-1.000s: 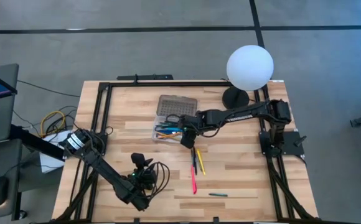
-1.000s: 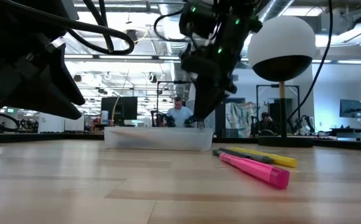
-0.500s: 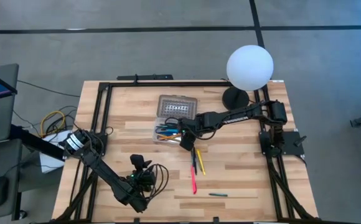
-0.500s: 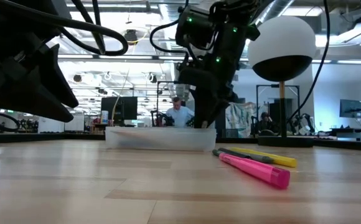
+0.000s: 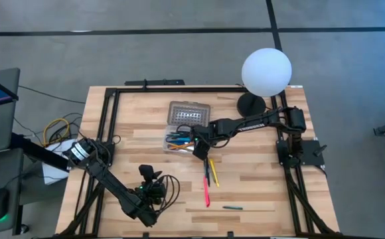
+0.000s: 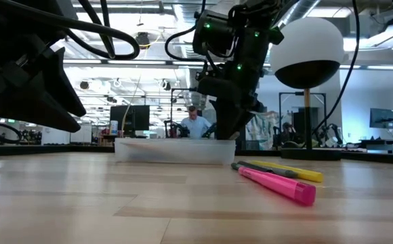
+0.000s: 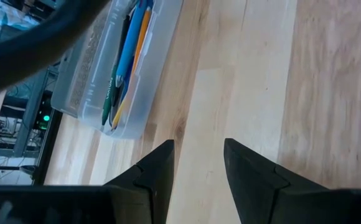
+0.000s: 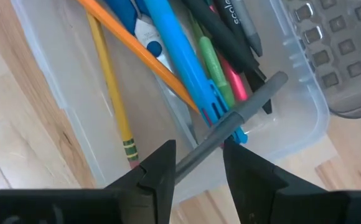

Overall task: Pick & place school supplies into a supply box
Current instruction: Put the gray pen into the gray supply box

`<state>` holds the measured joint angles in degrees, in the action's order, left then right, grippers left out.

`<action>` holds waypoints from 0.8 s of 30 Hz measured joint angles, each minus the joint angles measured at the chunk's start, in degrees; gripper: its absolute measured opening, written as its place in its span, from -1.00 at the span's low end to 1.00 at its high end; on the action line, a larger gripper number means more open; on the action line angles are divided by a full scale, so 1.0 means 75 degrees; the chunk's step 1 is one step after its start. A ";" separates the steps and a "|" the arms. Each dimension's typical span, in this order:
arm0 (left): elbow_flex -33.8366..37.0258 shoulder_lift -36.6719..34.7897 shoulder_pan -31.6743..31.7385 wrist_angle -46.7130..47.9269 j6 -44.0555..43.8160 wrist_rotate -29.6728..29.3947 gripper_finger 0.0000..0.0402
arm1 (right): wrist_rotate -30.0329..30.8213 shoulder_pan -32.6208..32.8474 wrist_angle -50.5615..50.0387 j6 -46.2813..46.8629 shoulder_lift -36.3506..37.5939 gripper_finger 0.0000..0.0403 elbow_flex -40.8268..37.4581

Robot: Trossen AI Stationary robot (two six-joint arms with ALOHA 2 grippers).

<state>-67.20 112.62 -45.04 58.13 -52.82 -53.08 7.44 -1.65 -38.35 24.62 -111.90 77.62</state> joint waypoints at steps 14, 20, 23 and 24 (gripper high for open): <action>0.0000 0.0000 0.0000 0.0000 0.0003 -0.0023 -0.33 | -0.0006 0.0017 -0.0029 -0.0140 0.0003 -0.62 0.0003; 0.0000 0.0000 0.0000 0.0000 0.0003 -0.0025 -0.33 | -0.0008 0.0017 -0.0029 -0.0140 0.0006 -0.62 0.0003; 0.0000 0.0000 0.0000 0.0000 0.0004 -0.0026 -0.33 | -0.0009 0.0017 -0.0030 -0.0140 0.0006 -0.62 0.0003; 0.0000 0.0000 0.0000 0.0000 0.0004 -0.0026 -0.33 | -0.0007 0.0017 -0.0029 -0.0140 0.0006 -0.62 0.0003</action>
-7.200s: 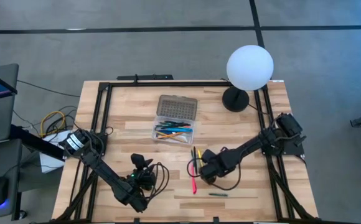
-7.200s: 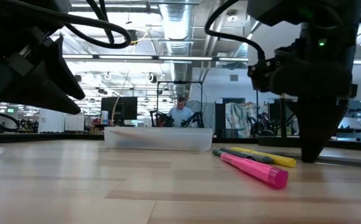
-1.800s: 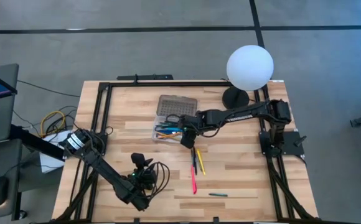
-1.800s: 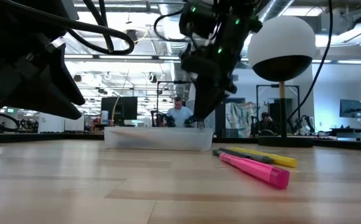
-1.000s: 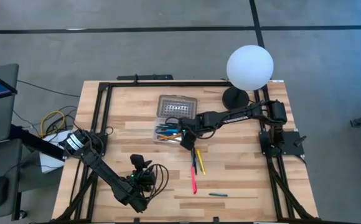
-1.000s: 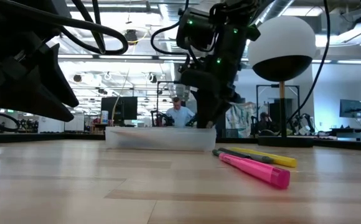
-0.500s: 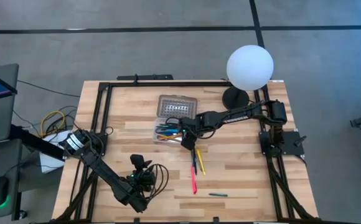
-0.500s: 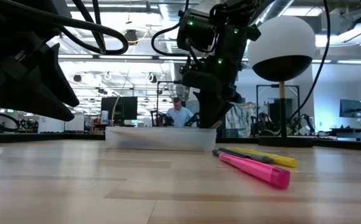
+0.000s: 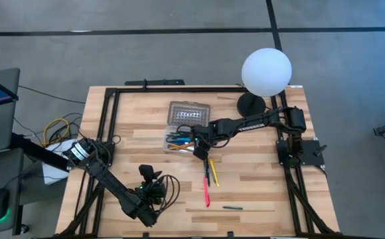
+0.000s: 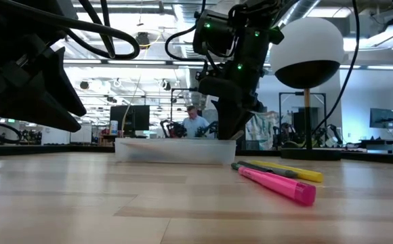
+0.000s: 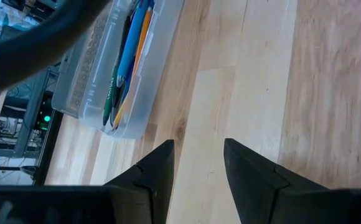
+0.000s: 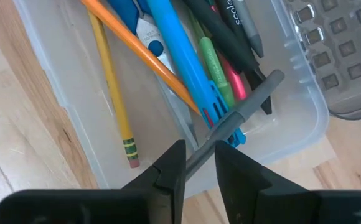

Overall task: Pick & place school supplies into a supply box
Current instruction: Put the gray pen into the gray supply box

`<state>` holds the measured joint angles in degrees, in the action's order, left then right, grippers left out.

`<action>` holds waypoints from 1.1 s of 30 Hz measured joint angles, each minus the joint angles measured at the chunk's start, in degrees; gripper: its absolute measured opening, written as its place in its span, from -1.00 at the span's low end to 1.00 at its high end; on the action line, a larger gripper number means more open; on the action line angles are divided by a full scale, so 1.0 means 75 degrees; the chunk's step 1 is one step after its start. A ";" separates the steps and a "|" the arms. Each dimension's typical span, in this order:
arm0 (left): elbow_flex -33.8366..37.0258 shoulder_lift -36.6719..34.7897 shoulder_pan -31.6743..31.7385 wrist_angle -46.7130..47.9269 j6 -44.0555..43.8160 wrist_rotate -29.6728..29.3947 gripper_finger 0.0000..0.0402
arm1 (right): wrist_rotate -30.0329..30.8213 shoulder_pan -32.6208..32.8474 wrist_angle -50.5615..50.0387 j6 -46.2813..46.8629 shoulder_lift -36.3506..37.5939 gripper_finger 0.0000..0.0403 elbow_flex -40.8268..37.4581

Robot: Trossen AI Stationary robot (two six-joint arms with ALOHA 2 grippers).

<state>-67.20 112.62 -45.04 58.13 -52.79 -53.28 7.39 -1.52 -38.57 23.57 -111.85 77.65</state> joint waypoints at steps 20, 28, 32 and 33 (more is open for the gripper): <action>0.0000 0.0000 0.0000 0.0000 0.0002 -0.0003 -0.33 | 0.0393 0.0204 0.0347 -0.0428 0.0000 -0.92 0.0000; 0.0000 0.0000 0.0000 0.0000 0.0002 -0.0003 -0.33 | 0.0027 0.0187 0.0083 -0.0263 0.0006 -0.61 0.0009; 0.0000 0.0000 0.0000 0.0000 0.0005 -0.0003 -0.33 | 0.0027 0.0138 -0.0079 -0.0017 0.0017 -0.38 0.0012; 0.0000 0.0000 0.0000 0.0000 0.0005 -0.0003 -0.33 | 0.0027 0.0137 -0.0084 0.0044 0.0017 -0.33 0.0012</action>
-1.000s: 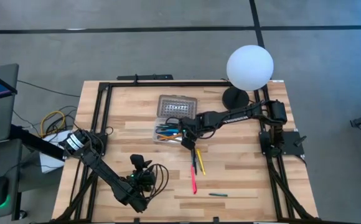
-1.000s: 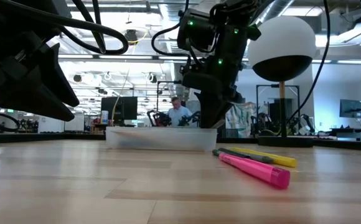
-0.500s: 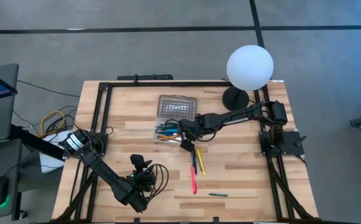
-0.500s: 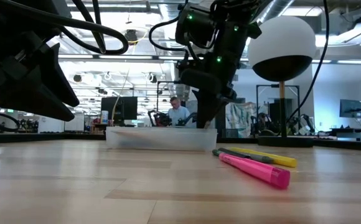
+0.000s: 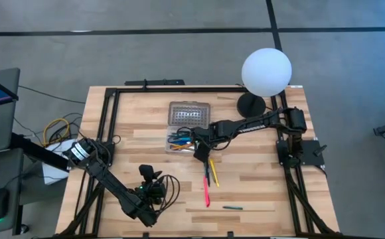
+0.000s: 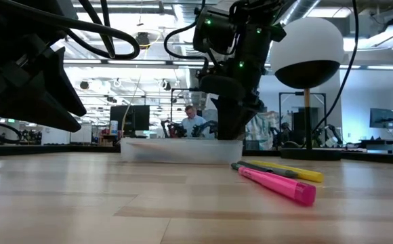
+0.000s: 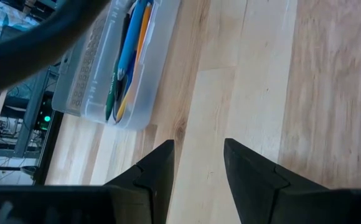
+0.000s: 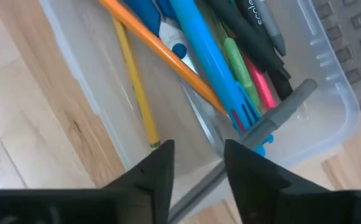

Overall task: Pick & place school supplies into a supply box
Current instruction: Put the gray pen into the gray supply box

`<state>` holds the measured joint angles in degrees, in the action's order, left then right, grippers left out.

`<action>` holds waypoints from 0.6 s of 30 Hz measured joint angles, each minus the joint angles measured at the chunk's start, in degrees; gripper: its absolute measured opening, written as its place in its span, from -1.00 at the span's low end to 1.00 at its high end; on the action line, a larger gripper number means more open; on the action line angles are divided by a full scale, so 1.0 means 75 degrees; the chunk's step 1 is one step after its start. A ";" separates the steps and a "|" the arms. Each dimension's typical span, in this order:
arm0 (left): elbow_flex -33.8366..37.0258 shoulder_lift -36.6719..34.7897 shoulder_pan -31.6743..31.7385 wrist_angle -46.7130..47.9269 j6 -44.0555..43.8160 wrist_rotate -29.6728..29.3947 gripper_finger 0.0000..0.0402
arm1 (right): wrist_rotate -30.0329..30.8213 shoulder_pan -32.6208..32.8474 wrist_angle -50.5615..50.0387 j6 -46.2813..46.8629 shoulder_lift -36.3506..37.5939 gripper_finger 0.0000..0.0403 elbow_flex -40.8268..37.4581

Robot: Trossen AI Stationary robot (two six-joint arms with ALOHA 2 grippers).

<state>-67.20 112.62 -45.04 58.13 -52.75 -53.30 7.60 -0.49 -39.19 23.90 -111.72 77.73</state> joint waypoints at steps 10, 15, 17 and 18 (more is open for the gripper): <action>0.0000 0.0000 0.0001 0.0000 0.0000 0.0000 -0.33 | 0.0006 -0.0153 -0.0235 0.0282 -0.0003 -0.11 -0.0003; 0.0000 0.0000 0.0001 0.0000 0.0000 0.0000 -0.33 | 0.0033 -0.0154 -0.0204 0.0190 -0.0015 -0.18 0.0035; 0.0000 0.0000 0.0001 0.0000 0.0000 0.0000 -0.33 | 0.0041 -0.0134 -0.0196 0.0124 -0.0018 -0.21 0.0173; 0.0000 0.0000 0.0000 0.0000 0.0000 0.0000 -0.33 | 0.0049 -0.0115 -0.0188 0.0038 -0.0018 -0.22 0.0253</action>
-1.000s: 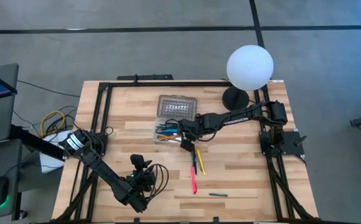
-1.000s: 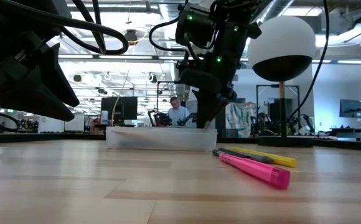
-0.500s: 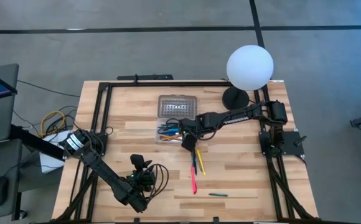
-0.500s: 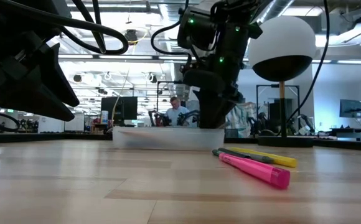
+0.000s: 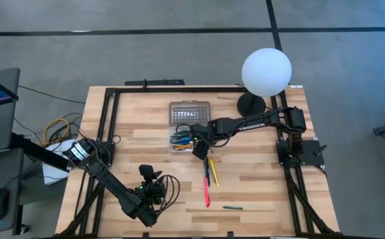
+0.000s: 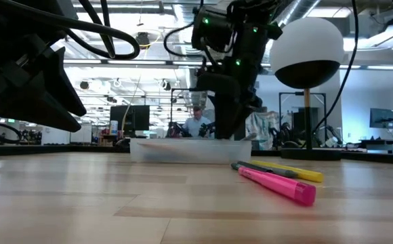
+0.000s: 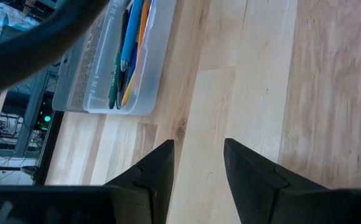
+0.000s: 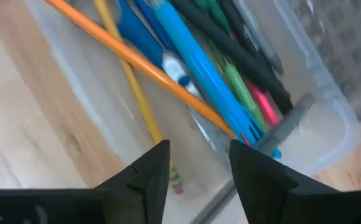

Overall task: Pick & place school supplies into a supply box
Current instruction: Put the gray pen into the gray supply box

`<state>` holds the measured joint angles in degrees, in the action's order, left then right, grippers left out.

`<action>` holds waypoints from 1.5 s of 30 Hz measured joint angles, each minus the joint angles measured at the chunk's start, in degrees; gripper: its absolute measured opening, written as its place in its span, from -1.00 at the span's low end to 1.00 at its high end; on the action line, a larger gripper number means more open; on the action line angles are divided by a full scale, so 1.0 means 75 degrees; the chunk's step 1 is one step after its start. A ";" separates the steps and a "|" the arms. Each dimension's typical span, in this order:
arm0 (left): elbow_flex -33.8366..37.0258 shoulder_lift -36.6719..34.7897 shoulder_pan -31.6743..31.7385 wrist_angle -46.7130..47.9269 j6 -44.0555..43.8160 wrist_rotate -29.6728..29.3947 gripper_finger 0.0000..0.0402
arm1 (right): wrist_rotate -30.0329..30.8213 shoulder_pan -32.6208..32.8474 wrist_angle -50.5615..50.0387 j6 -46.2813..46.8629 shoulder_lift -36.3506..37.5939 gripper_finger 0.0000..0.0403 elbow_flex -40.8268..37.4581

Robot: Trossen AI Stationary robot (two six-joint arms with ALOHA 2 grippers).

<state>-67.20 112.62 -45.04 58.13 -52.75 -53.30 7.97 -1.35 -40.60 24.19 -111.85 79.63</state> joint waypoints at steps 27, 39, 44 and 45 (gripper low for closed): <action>0.0000 0.0000 0.0002 0.0003 0.0005 0.0000 -0.33 | 0.0139 -0.0136 -0.0585 0.0316 0.0000 -0.34 -0.0043; 0.0000 0.0000 0.0000 0.0003 0.0005 0.0007 -0.33 | 0.0127 -0.0136 -0.0842 0.0676 0.0000 -0.37 -0.0043; 0.0000 0.0000 0.0002 0.0003 0.0005 0.0015 -0.33 | 0.0109 -0.0124 -0.0875 0.0718 0.0000 -0.39 -0.0043; 0.0000 0.0000 0.0003 0.0003 0.0005 0.0017 -0.33 | 0.0076 -0.0124 -0.0910 0.0720 0.0000 -0.40 -0.0043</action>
<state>-67.20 112.62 -45.01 58.15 -52.71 -53.17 8.54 -2.28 -47.42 29.58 -111.85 79.31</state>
